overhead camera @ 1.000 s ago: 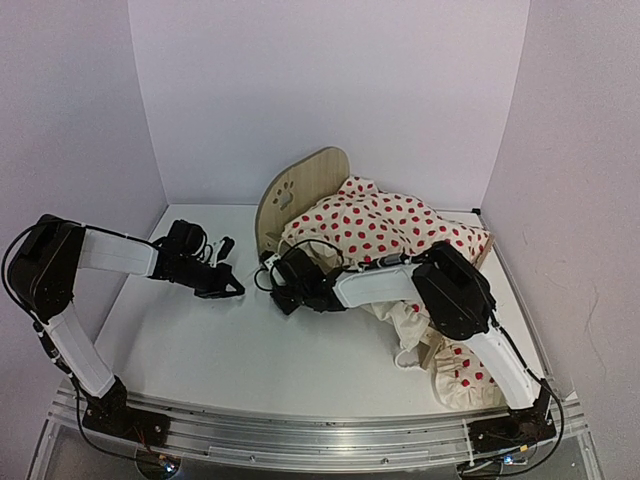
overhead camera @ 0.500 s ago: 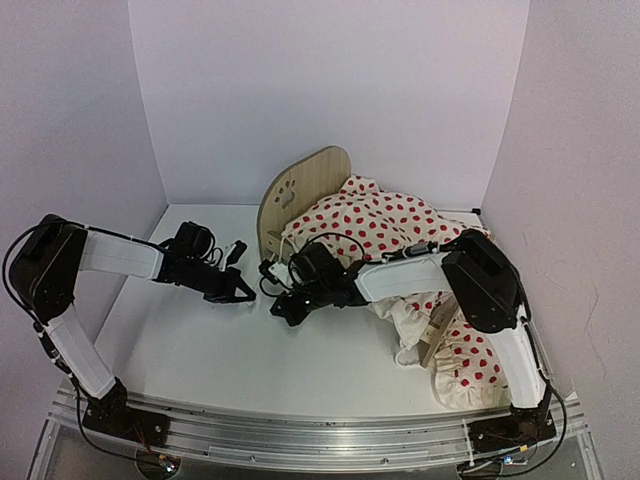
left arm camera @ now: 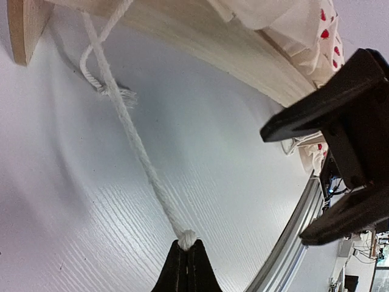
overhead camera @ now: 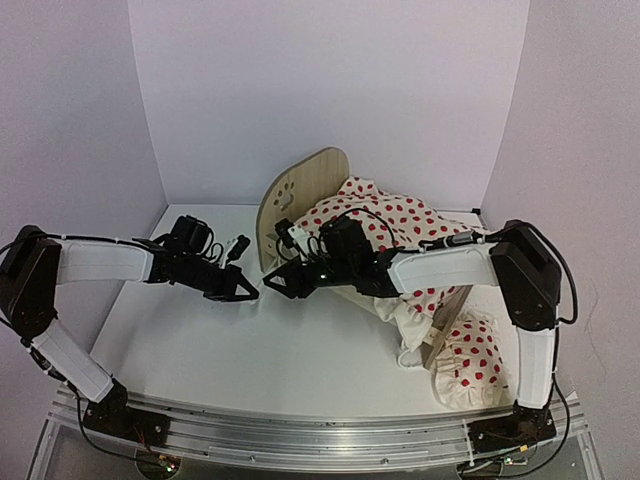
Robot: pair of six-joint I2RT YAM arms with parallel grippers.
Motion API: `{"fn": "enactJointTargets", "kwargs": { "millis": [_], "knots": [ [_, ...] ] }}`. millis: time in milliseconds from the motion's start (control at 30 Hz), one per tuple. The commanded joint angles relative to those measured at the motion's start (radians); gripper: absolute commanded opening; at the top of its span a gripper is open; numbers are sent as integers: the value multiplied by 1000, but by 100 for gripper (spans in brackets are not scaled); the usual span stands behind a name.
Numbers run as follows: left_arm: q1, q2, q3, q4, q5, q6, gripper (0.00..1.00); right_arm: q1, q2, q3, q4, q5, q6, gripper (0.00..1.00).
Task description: Set up the pet bed
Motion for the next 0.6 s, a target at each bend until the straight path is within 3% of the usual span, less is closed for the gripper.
{"fn": "enactJointTargets", "kwargs": {
  "millis": [0,267,467,500,567],
  "knots": [
    [-12,-85,-22,-118,43,42,0,8,-80,-60,84,17,-237,55],
    [-13,-103,-6,-198,73,86,0,33,62,26,98,136,-929,60],
    [-12,-111,1,-197,89,95,0,38,171,139,93,138,-1066,59],
    [-12,-108,0,-194,92,96,0,41,185,160,93,131,-1068,56],
    [-11,-105,4,-181,92,102,0,46,203,183,93,120,-1073,38]
  ]
}}
